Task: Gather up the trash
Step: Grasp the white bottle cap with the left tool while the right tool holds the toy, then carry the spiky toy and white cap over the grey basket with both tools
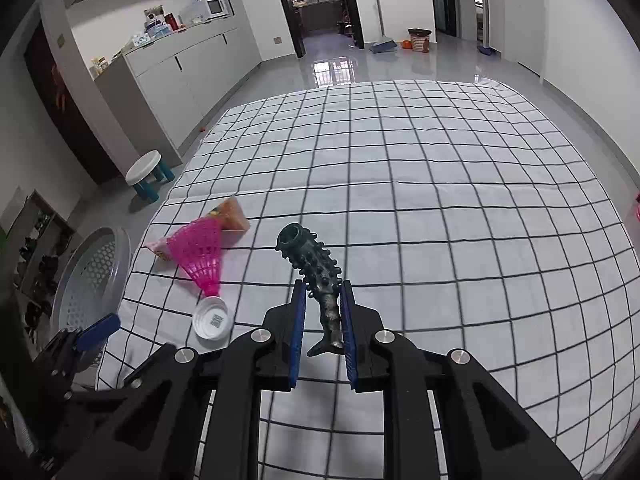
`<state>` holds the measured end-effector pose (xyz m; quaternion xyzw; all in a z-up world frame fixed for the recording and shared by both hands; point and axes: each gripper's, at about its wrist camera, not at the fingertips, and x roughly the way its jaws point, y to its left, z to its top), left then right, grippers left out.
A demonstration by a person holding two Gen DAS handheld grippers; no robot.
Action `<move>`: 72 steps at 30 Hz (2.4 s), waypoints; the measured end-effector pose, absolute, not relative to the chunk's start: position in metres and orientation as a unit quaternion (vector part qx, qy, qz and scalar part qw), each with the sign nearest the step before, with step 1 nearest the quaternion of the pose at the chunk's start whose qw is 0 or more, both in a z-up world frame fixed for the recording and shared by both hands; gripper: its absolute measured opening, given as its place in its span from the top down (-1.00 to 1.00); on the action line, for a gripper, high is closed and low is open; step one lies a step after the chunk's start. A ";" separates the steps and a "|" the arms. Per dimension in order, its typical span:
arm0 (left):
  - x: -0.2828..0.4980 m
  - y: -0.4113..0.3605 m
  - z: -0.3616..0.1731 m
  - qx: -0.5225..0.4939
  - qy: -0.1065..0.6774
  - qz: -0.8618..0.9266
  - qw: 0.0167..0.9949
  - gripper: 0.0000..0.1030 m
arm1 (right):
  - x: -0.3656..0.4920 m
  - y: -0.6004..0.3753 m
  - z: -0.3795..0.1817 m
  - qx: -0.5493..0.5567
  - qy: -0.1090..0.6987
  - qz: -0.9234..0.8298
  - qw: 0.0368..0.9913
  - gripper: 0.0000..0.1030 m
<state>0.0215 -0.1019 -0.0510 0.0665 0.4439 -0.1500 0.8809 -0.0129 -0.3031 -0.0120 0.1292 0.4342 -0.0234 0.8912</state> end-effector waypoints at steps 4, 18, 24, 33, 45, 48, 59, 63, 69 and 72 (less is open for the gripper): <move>0.029 -0.120 -0.061 0.083 0.451 -0.149 0.876 -0.75 | -0.015 -0.312 -0.011 0.140 0.432 -0.025 0.890 0.67; 0.039 -0.150 -0.076 0.091 0.465 -0.162 0.865 0.20 | -0.014 -0.318 -0.008 0.156 0.431 -0.008 0.889 0.67; 0.025 -0.145 -0.068 0.093 0.456 -0.163 0.870 0.24 | -0.012 -0.314 -0.005 0.152 0.429 -0.010 0.891 0.67; 0.004 -0.106 -0.025 0.083 0.411 -0.154 0.895 0.24 | -0.009 -0.290 -0.002 0.141 0.426 0.003 0.894 0.67; 0.006 -0.005 0.010 0.059 0.387 -0.081 0.917 0.24 | 0.008 -0.215 0.010 0.123 0.420 0.048 0.898 0.67; 0.008 0.024 0.014 0.052 0.386 -0.059 0.919 0.24 | 0.017 -0.185 0.015 0.117 0.418 0.070 0.898 0.67; 0.033 0.117 0.014 0.028 0.387 0.016 0.922 0.23 | 0.050 -0.070 0.018 0.068 0.431 0.145 0.888 0.67; 0.041 0.139 0.005 0.012 0.396 0.036 0.917 0.23 | 0.060 -0.042 0.015 0.051 0.434 0.162 0.885 0.67; 0.051 0.164 -0.012 -0.007 0.414 0.055 0.908 0.23 | 0.079 -0.012 0.004 0.032 0.445 0.182 0.877 0.67; 0.054 0.168 -0.019 -0.009 0.423 0.058 0.904 0.23 | 0.084 -0.004 -0.005 0.028 0.454 0.189 0.870 0.67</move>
